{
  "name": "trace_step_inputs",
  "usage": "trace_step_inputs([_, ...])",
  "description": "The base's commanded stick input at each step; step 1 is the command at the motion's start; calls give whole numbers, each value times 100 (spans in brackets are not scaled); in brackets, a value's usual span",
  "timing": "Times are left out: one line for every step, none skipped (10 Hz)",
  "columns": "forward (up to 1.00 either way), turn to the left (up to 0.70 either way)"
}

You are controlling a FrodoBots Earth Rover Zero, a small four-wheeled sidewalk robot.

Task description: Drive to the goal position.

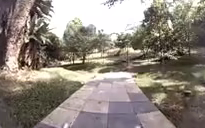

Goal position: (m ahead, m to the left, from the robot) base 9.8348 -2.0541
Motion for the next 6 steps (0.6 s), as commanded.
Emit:
trace_step_inputs([70,-27])
trace_step_inputs([70,0])
trace_step_inputs([70,0])
trace_step_inputs([70,0])
trace_step_inputs([70,0])
trace_step_inputs([70,0])
